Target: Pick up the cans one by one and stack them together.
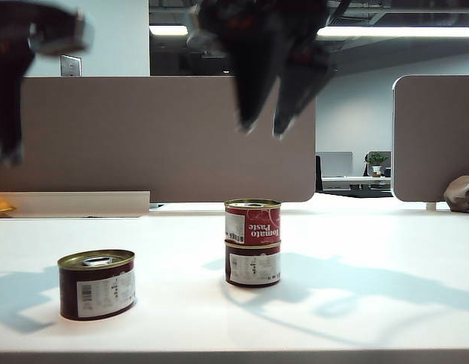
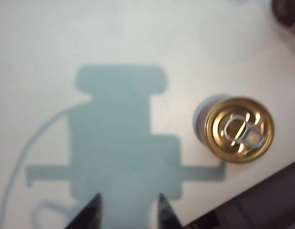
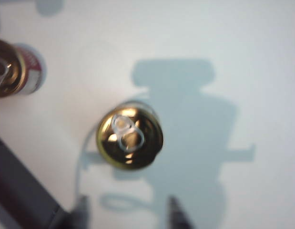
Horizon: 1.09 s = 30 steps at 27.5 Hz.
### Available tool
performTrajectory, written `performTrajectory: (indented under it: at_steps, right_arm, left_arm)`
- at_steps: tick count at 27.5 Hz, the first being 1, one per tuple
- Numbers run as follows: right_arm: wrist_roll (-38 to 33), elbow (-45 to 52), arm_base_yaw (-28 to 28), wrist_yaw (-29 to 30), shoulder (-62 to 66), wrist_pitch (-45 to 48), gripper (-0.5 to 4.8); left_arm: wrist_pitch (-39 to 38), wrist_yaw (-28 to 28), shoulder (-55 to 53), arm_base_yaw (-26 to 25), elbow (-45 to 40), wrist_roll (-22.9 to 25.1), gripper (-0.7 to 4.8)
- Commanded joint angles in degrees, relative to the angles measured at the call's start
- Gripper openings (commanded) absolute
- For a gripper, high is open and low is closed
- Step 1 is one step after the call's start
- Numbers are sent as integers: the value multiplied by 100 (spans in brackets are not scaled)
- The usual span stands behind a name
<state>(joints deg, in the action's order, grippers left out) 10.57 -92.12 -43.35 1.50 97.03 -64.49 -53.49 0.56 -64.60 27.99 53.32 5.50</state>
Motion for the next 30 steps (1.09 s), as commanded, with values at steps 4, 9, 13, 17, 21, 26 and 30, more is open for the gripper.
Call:
performTrajectory:
  at_steps: [4, 9, 13, 17, 21, 26, 30]
  right_arm:
    - [-52, -35, -9, 481, -1202, -319, 21]
    - [-179, -26, -7, 483, -1864, -422, 21]
    - [-184, -24, -7, 481, -2177, -675, 22]
    - [-184, -24, -7, 481, -2280, -859, 22]
    - [-188, -24, -7, 485, -2323, -1082, 22]
    - [-201, -24, -2, 481, -2415, -1202, 22]
    - [-201, -24, -2, 481, -2461, -1202, 22]
  left_arm:
    - [621, -1080, -433, -2, -223, -319, 261]
    - [957, -1373, -516, 28, -223, -533, 295]
    - [1043, -1058, -1021, 603, -223, -566, 337]
    - [1244, -289, -1279, 1207, -221, -660, 342]
    - [1357, -219, -1652, 1296, -221, -776, 355]
    - [1508, -184, -1851, 1296, -221, -796, 403]
    - [1436, -181, -2028, 1296, -221, -791, 382]
